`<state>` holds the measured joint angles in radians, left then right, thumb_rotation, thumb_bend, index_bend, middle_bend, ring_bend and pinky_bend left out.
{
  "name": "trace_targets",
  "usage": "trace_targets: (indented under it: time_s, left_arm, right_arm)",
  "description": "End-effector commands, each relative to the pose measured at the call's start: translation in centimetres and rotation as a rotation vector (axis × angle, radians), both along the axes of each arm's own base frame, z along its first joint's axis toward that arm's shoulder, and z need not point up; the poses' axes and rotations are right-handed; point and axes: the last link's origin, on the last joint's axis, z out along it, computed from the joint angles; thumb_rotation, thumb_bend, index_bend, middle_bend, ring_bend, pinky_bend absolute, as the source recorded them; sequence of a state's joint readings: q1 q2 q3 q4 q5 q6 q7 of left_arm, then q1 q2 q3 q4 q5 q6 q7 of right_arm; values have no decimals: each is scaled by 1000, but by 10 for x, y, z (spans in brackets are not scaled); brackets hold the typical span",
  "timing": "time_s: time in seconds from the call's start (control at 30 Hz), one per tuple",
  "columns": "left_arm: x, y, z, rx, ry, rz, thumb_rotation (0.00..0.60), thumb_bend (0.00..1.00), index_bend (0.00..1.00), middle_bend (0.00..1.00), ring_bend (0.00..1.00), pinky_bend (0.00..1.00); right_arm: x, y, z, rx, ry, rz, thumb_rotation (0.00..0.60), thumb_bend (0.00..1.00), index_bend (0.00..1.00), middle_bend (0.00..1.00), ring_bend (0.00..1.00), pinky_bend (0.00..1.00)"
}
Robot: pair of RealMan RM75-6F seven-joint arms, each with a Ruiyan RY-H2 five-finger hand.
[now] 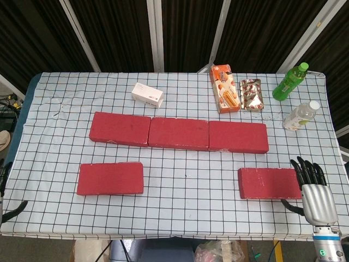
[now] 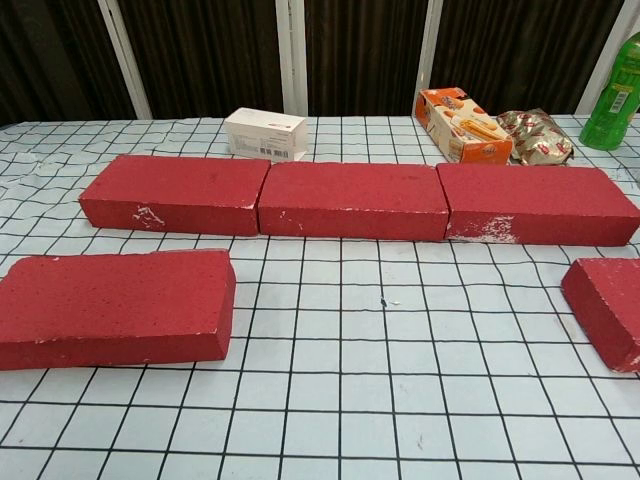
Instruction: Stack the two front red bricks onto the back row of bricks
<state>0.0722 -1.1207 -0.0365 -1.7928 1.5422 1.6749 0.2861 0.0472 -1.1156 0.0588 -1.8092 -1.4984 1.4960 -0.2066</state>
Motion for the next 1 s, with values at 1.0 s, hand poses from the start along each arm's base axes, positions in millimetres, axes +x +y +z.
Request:
trace_targets:
  time_s: [1.0]
  left_arm:
    - [4,-5,-4,-8,19,-4,600,0,46,0,32,210]
  right_arm:
    - [-25,-55,-19,392,158,-128,600,154,0,0,0,0]
